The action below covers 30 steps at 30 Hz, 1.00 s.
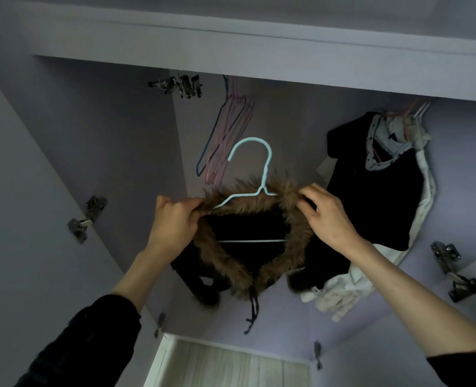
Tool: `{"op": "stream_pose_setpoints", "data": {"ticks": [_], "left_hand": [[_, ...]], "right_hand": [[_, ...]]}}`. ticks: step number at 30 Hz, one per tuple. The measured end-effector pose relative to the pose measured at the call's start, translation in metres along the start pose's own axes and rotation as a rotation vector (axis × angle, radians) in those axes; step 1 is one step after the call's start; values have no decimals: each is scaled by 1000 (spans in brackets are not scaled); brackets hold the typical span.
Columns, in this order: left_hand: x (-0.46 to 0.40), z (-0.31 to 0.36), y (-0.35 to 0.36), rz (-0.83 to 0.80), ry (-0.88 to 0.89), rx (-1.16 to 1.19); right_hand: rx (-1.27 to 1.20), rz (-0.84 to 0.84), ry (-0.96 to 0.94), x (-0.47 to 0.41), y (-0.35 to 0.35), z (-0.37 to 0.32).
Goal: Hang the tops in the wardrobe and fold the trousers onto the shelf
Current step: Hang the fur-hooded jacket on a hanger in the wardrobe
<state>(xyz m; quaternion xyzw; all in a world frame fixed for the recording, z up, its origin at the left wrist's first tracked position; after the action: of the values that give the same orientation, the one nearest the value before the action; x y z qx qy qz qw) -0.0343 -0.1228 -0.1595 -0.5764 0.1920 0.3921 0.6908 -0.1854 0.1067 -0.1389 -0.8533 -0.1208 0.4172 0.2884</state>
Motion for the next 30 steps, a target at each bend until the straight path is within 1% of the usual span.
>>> {"op": "stream_pose_setpoints", "data": {"ticks": [3,9,12,16,19,23,26,28,30], "left_hand": [[-3,4,-1,50,77,-49],[-5,10,-4,121,100,-21],[-1,10,-4,114,87,-43],[-2,15,1,91,94,-49],[-3,25,4,90,124,-16],[-4,17,4,133,30,5],[-5,10,0,152,-68,76],[-4,10,0,166,-89,91],[-3,9,2,166,-131,106]], "right_hand": [[75,-98,-1,1,-6,11],[-84,-254,280,14,-3,31],[-192,-319,356,23,1,28],[-248,-202,412,30,7,19],[-190,-191,340,29,12,12],[-218,-185,325,23,7,12],[-247,-136,370,18,-5,18],[-264,-165,391,18,-10,22],[-221,-244,351,22,-11,26]]}}
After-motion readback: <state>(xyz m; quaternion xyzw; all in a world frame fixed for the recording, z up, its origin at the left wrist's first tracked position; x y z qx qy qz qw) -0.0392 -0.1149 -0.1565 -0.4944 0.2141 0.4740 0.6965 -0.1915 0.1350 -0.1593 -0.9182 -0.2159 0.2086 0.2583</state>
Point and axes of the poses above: each hand's wrist, its own x-axis away from the middle knuckle, its own y-axis out of the palm, z = x × y, the point moved 2 cm from there along -x, towards the middle knuckle, and after that the axes turned 15 degrees about z, right-handed, at the moved point
